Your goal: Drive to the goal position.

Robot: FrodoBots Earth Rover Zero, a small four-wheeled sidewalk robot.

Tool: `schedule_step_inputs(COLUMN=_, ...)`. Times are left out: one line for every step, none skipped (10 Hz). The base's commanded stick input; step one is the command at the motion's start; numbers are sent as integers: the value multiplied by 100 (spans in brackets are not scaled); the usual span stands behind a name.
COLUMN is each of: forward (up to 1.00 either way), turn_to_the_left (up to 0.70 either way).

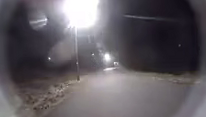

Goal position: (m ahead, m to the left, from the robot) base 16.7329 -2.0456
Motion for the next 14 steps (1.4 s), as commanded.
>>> schedule_step_inputs(forward=100, turn_to_the_left=3)
schedule_step_inputs(forward=100, turn_to_the_left=3)
schedule_step_inputs(forward=100, turn_to_the_left=4)
schedule_step_inputs(forward=100, turn_to_the_left=4)
schedule_step_inputs(forward=100, turn_to_the_left=5)
schedule_step_inputs(forward=100, turn_to_the_left=3)
schedule_step_inputs(forward=100, turn_to_the_left=3)
schedule_step_inputs(forward=100, turn_to_the_left=3)
schedule_step_inputs(forward=100, turn_to_the_left=3)
schedule_step_inputs(forward=100, turn_to_the_left=3)
schedule_step_inputs(forward=100, turn_to_the_left=3)
schedule_step_inputs(forward=100, turn_to_the_left=3)
schedule_step_inputs(forward=100, turn_to_the_left=3)
schedule_step_inputs(forward=100, turn_to_the_left=3)
